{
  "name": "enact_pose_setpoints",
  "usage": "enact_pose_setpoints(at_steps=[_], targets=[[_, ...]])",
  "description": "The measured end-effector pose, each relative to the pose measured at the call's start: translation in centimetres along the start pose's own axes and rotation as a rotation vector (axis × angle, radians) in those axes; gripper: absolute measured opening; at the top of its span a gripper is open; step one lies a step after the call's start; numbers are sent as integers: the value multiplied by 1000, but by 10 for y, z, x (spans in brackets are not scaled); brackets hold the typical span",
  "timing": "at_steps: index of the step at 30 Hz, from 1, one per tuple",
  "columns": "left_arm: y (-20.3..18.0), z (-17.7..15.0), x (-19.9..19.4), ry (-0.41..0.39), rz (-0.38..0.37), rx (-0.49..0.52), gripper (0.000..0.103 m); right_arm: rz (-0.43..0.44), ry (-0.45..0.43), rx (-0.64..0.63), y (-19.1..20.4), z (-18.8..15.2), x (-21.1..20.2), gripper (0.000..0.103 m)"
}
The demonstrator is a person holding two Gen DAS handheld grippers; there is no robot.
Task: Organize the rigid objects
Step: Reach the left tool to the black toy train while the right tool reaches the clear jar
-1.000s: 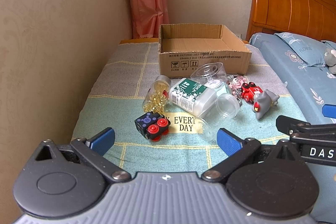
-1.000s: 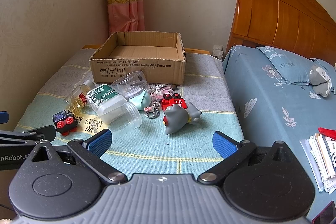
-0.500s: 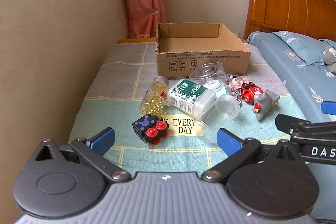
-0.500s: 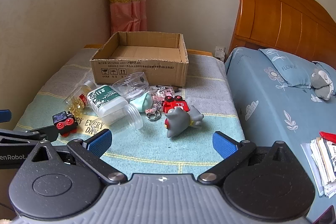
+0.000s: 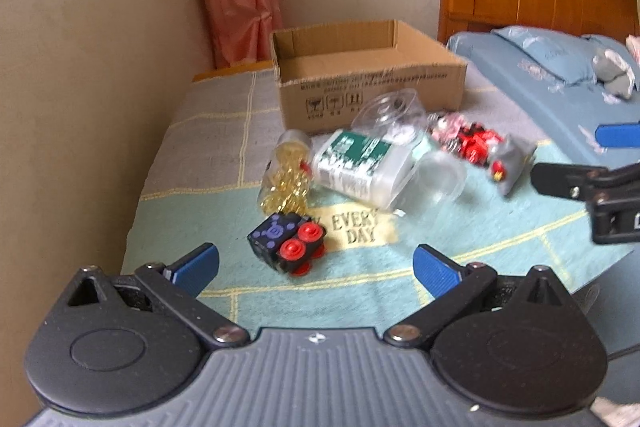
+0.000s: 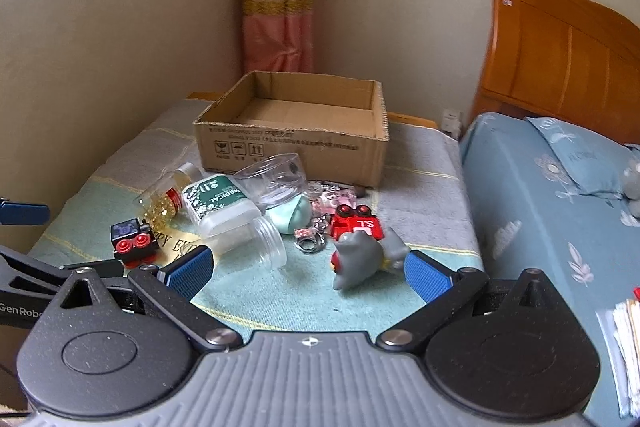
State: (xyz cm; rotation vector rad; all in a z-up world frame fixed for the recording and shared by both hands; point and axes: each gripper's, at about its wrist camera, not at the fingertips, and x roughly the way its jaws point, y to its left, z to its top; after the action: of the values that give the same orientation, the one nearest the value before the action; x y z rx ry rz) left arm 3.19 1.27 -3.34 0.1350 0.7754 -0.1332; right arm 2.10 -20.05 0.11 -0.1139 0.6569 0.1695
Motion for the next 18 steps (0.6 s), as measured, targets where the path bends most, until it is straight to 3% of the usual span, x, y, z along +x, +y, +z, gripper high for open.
enact_pose_setpoints(at_steps=[10,18], targets=[[21,-12,45,91,-61,-54,102,70,108,-44,-5,-28,48,103],[27,-19,80,161,-42,-57,102,109,214,-78,-2,-50,82,103]])
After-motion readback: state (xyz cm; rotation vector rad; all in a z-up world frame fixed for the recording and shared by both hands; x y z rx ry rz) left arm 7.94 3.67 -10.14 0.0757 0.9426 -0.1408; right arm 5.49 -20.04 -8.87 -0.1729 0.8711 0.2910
